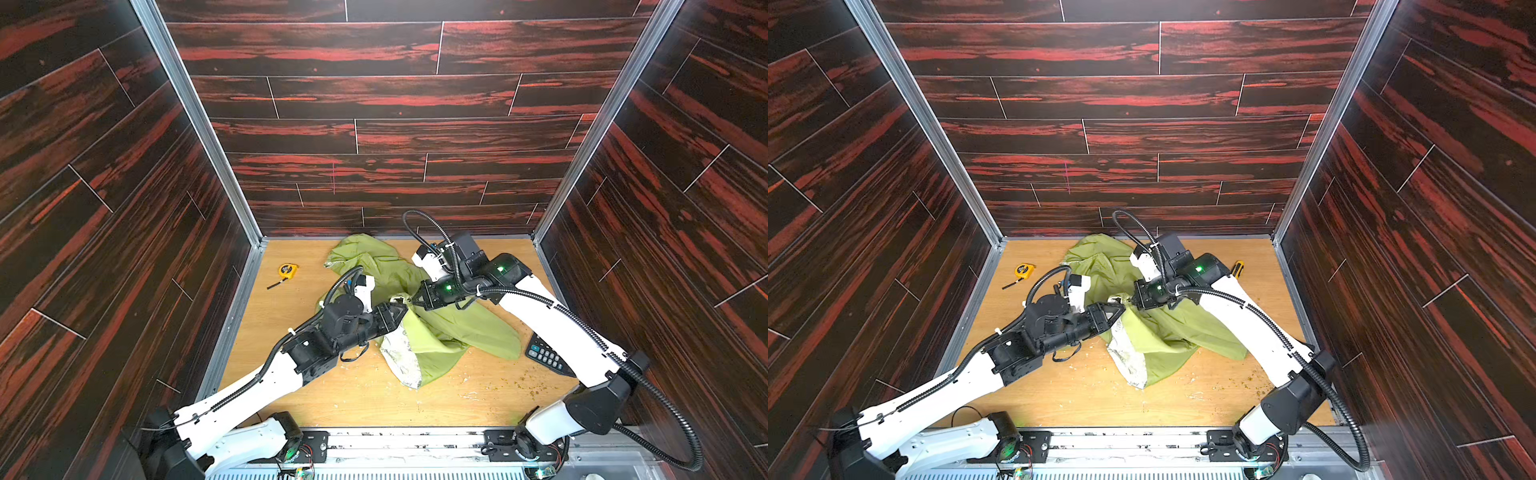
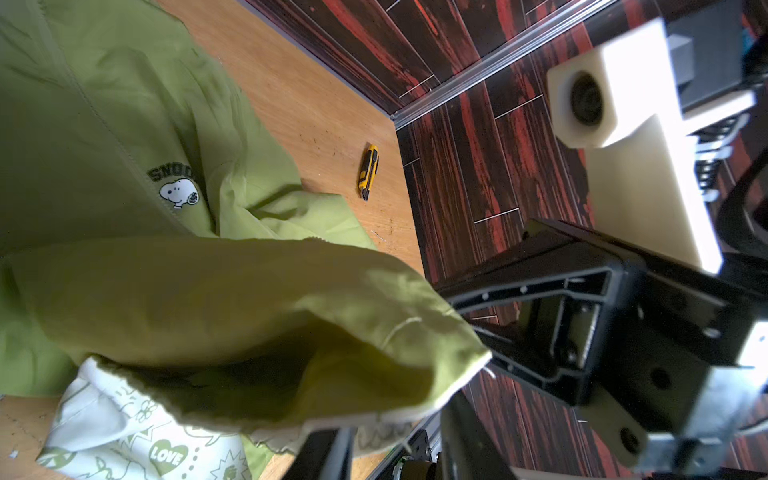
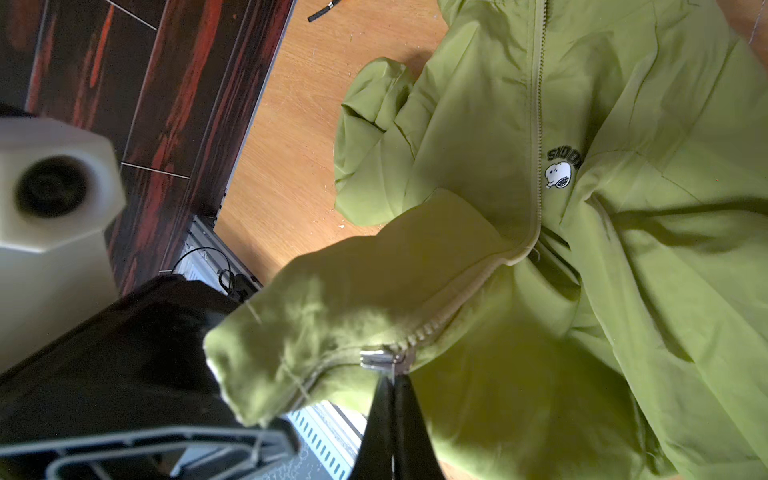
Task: Zip up the jacket
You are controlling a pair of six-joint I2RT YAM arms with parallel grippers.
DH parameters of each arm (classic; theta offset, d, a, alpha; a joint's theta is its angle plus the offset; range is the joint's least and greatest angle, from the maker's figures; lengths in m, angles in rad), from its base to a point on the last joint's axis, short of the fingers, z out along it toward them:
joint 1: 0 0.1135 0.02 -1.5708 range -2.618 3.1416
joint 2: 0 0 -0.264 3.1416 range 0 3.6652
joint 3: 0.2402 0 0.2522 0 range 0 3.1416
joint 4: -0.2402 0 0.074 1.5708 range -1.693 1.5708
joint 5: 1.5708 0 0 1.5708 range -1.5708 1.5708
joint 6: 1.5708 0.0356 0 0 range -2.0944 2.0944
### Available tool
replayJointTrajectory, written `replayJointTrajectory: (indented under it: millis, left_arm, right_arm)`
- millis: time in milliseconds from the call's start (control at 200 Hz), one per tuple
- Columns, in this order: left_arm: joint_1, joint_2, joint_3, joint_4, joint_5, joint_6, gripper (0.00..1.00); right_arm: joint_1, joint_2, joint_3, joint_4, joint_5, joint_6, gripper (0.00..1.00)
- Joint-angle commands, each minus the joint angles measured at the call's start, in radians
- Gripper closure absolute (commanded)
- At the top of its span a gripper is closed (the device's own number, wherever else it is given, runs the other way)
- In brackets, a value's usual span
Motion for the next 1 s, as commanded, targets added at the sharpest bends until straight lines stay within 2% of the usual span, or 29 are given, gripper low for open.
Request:
replayJointTrajectory:
  millis: [0,296,426,516,741,937,997]
  left_arm:
    - [0.001,0.017,0.044,0.029,0.010,0.003,0.62]
    - [0.001,0.019,0.034,0.058,0.011,-0.013,0.58]
    - [0.001,-0.024,0.005,0.047,-0.009,-0.015,0.46]
    - [0.001,-0.044,-0.001,0.027,-0.026,-0.011,0.44]
    - [0.001,0.018,0.056,-0.019,0.000,0.002,0.46]
    - [0.001,0.052,0.074,-0.030,-0.041,0.008,0.53]
    - [0.001,0.047,0.068,-0.020,-0.062,0.006,0.59]
  right_arm:
    - [0.002,-0.024,-0.012,0.010,-0.031,0.013,1.00]
    - [0.004,-0.029,-0.027,0.007,-0.013,0.017,1.00]
    - [0.004,-0.024,-0.016,0.004,-0.015,0.016,1.00]
    - [0.004,-0.020,-0.010,0.004,-0.024,0.015,1.00]
    - [0.004,-0.016,-0.003,0.000,-0.036,0.011,1.00]
    - [0.005,-0.024,-0.006,0.001,-0.033,0.013,1.00]
    - [0.005,-0.027,-0.009,-0.001,-0.031,0.012,1.00]
